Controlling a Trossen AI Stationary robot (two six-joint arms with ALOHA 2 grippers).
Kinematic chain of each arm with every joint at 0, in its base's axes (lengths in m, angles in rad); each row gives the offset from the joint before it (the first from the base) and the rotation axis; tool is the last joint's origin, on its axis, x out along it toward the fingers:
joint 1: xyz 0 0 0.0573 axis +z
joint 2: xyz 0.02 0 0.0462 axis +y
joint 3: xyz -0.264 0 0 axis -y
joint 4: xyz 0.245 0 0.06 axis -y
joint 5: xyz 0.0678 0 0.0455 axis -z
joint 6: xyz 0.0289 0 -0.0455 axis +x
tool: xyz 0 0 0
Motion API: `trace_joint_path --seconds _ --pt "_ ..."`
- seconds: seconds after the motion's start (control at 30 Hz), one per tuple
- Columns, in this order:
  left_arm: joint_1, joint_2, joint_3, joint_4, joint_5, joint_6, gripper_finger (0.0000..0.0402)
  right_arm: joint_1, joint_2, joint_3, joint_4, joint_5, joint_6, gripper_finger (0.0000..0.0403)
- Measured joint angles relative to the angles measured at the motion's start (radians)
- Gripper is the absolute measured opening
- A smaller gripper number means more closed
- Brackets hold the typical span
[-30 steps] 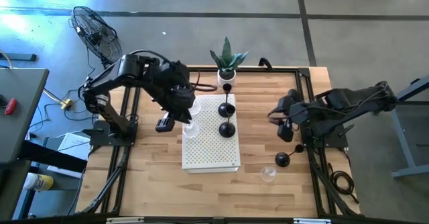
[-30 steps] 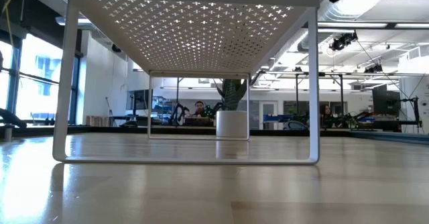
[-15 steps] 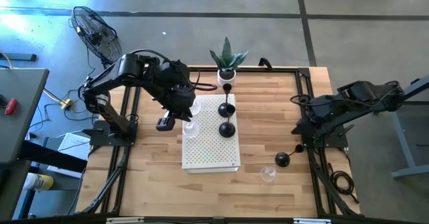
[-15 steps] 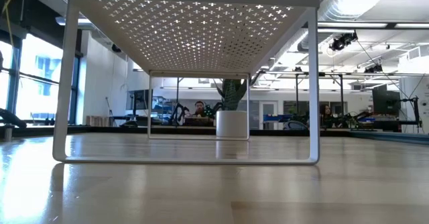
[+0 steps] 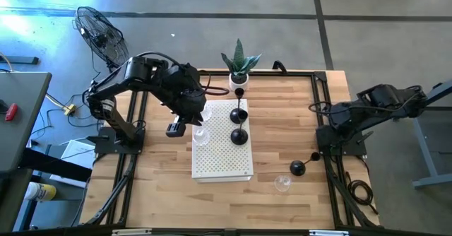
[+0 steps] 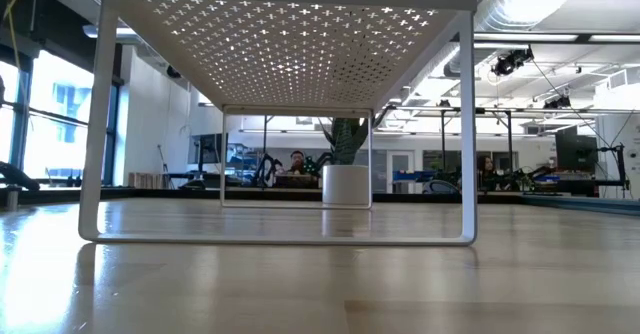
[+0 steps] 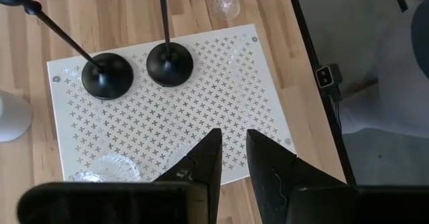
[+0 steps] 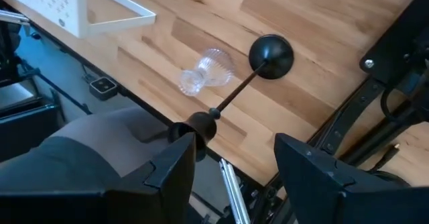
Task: Pick & Place candle stick holders
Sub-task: Put the black candle holder on the shelf aligned with the other black candle holders
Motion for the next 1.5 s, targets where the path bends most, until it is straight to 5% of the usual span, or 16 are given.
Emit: trace_joint_path --seconds 0.33,0.7,0.93,1.5 --pt "0.000 0.000 0.000 0.000 -0.001 0.004 0.0067 0.000 0.023 0.000 -0.064 0.066 0.005 0.0195" --pt "0.000 0.000 0.000 0.000 -0.017 0.007 0.0067 0.005 0.066 0.000 0.060 0.001 -0.051 0.0195" --pt "0.000 0.000 0.000 0.000 -0.019 0.007 0.0067 0.072 0.081 0.000 0.034 -0.043 0.016 0.0195" --pt "0.000 0.000 0.000 0.000 -0.067 0.078 0.0067 0.237 0.148 0.000 0.056 0.057 0.132 0.0195"
